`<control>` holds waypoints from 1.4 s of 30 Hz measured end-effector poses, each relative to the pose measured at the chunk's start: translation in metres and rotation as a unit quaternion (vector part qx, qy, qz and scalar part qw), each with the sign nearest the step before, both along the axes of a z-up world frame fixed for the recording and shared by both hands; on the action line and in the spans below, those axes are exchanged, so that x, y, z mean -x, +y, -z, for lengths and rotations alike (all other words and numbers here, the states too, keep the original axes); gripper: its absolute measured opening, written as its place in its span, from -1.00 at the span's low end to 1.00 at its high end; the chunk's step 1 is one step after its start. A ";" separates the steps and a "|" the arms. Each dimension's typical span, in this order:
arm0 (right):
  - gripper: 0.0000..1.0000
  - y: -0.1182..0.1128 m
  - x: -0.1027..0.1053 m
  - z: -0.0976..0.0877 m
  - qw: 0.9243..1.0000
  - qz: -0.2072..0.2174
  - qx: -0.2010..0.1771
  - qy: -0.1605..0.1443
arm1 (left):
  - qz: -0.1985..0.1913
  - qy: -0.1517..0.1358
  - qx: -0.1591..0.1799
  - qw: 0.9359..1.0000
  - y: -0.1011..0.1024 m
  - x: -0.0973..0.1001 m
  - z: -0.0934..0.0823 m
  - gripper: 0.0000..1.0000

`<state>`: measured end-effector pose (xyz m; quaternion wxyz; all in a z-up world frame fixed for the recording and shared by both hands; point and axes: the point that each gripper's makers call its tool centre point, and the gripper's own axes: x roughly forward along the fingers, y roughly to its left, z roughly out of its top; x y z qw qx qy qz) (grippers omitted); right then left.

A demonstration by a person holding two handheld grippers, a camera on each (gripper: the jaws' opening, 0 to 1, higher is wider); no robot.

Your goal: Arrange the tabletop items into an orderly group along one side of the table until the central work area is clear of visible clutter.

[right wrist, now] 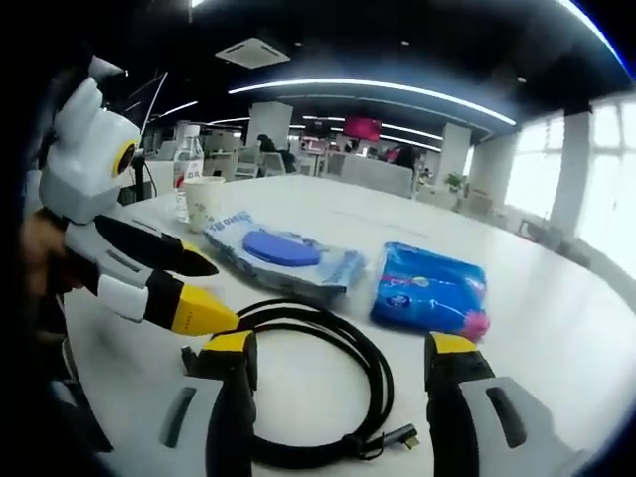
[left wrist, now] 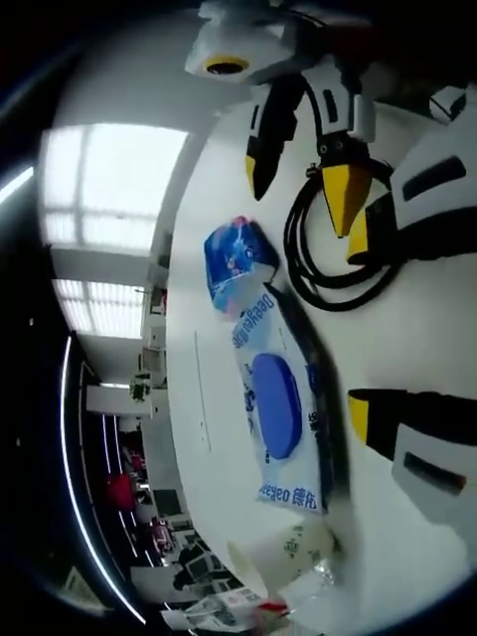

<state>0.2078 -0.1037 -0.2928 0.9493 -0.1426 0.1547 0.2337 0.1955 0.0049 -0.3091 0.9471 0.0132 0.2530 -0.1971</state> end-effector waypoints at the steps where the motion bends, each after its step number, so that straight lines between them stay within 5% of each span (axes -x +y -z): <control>1: 0.36 0.000 0.000 -0.001 1.000 0.000 -0.001 -0.001 | -0.002 0.000 0.000 1.000 0.003 0.001 -0.001 0.08; 16: 0.64 0.008 0.005 -0.012 0.999 0.009 -0.033 -0.017 | -0.023 -0.056 0.019 0.998 0.055 0.012 -0.023 0.26; 24: 0.81 0.015 0.009 -0.018 0.999 0.001 -0.037 -0.026 | -0.039 -0.072 0.013 0.997 0.083 0.025 -0.031 0.51; 26: 0.82 0.015 0.009 -0.018 0.999 0.002 -0.033 -0.026 | -0.049 -0.094 0.018 0.994 0.091 0.027 -0.037 0.53; 33: 0.86 0.014 0.007 -0.016 1.000 0.014 -0.011 -0.024 | -0.032 -0.093 0.054 0.994 0.104 0.046 -0.045 0.71; 42: 0.88 0.018 0.007 -0.021 0.999 0.009 -0.023 -0.024 | -0.041 -0.088 0.019 0.995 0.124 0.051 -0.040 0.91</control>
